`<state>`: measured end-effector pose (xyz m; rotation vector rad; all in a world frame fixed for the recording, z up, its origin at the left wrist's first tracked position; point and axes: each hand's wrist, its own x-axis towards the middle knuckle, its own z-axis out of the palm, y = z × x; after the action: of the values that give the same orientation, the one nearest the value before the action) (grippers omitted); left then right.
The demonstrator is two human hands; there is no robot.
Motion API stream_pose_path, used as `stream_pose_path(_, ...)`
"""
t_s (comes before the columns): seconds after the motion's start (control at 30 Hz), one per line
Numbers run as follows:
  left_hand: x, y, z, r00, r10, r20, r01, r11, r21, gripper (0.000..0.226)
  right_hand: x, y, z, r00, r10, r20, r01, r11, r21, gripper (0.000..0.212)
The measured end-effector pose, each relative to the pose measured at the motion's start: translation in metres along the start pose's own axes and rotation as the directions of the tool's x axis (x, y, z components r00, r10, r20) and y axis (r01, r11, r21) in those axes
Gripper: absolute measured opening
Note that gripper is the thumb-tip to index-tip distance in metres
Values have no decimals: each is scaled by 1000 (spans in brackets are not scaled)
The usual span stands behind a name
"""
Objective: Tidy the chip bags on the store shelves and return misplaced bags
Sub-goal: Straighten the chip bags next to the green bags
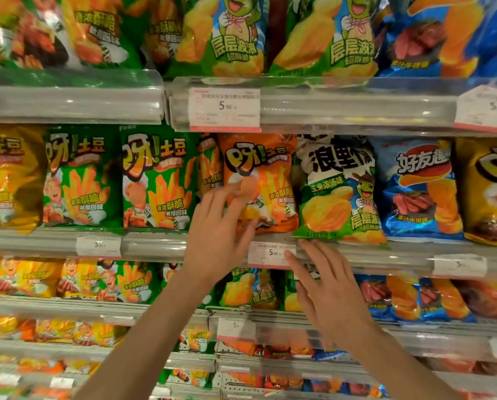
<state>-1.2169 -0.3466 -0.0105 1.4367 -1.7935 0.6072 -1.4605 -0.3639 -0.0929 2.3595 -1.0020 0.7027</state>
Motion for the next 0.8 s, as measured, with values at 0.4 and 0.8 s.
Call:
stream_pose_path(0.4, 23, -23, 20, 958, 135, 254, -172, 977, 127, 55, 1, 6, -6, 999, -27, 30, 27, 1000, 1, 57)
stream_pose_path(0.8, -10, 4, 7, 1000, -29, -1, 29, 991, -129, 33, 2, 4, -10, 998, -8, 63, 7, 1000, 26, 58)
